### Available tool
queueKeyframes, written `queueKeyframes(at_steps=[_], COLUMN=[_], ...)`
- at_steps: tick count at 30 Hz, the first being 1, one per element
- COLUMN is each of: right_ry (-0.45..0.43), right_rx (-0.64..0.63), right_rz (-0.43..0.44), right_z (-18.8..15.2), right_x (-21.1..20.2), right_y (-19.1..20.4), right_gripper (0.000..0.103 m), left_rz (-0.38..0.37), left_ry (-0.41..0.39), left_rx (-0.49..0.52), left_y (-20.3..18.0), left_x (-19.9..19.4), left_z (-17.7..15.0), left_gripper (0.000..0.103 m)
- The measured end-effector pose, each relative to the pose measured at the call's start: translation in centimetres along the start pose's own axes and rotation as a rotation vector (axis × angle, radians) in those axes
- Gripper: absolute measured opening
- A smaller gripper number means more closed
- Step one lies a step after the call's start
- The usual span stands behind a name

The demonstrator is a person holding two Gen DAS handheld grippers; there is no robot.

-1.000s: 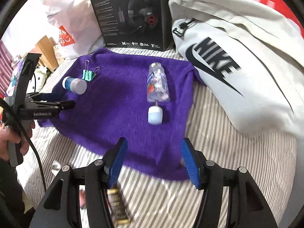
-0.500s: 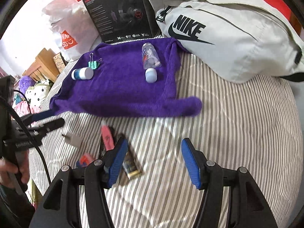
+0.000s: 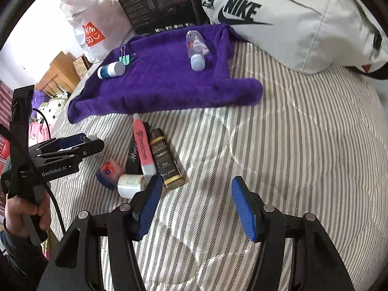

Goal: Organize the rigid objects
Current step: 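Grasp the white charger plug with the left tool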

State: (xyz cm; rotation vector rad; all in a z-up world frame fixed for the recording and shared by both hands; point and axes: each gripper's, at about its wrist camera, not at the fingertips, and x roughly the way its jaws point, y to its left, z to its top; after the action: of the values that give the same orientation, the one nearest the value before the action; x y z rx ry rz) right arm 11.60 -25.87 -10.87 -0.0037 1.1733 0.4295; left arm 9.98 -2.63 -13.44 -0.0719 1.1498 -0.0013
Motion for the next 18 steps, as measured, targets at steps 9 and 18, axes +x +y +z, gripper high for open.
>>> queueKeyframes(at_steps=[9, 18], right_ry=[-0.016, 0.046], right_rx=[-0.093, -0.279], right_rz=[-0.001, -0.036], right_z=[1.0, 1.5], right_x=[1.3, 4.1], right_y=[1.5, 3.3], right_gripper=[0.059, 0.051], left_rz=[-0.001, -0.011], left_ry=[0.001, 0.014], left_rx=[0.018, 0.016], left_y=[0.3, 0.9], left_x=[-0.1, -0.1], left_z=[-0.1, -0.3], left_gripper=[0.028, 0.029])
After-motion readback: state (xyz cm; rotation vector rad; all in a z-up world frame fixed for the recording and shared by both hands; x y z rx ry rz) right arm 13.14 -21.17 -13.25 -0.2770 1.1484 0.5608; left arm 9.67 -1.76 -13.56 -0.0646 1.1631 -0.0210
